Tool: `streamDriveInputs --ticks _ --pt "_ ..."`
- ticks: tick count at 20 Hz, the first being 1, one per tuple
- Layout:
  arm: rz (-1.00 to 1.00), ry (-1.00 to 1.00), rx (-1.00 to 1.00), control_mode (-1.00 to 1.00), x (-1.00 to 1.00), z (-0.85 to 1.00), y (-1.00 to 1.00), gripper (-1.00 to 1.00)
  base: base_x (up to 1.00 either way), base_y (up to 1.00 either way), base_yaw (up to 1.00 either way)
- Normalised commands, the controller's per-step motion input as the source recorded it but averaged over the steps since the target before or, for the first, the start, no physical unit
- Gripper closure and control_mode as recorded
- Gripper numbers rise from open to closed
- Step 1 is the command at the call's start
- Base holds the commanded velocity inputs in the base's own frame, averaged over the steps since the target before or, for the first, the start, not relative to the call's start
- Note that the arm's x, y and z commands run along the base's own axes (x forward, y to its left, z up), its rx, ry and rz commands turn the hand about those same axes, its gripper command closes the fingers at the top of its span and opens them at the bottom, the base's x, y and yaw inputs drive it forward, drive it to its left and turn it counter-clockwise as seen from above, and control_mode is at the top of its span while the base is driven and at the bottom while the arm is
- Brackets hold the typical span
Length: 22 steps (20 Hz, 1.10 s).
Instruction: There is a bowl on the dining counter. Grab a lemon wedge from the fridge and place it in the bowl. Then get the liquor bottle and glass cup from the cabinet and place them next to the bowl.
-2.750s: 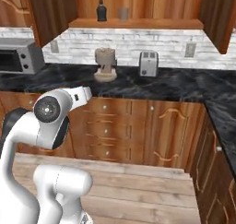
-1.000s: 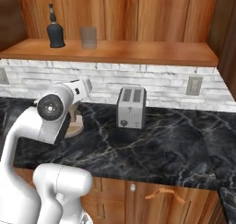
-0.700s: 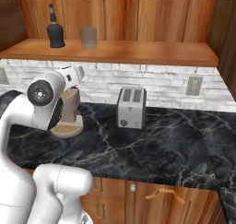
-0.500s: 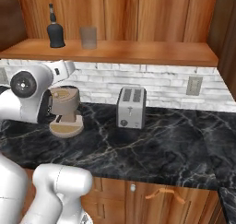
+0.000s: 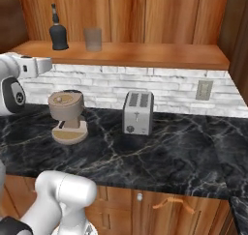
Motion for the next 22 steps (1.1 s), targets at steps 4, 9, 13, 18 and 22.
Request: streamDriveInputs --ticks 4,9,13,18,22 --pt "-0.04 -0.02 0.31 -1.00 0.42 0.48 0.14 -1.00 0.00 0.00 0.00" --pt "0.00 -0.04 0.04 -1.00 0.13 0.01 0.02 -1.00 0.00 0.00 0.00" --pt "0.08 -0.02 0.00 -1.00 0.14 0.04 0.00 -1.00 0.00 0.00 0.00" --pt "0.22 -0.14 -0.01 -1.00 0.25 0.24 0.00 -1.00 0.00 0.00 0.00" --pt "0.11 -0.10 0.00 -1.00 0.04 0.02 0.00 -1.00 0.00 0.00 0.00"
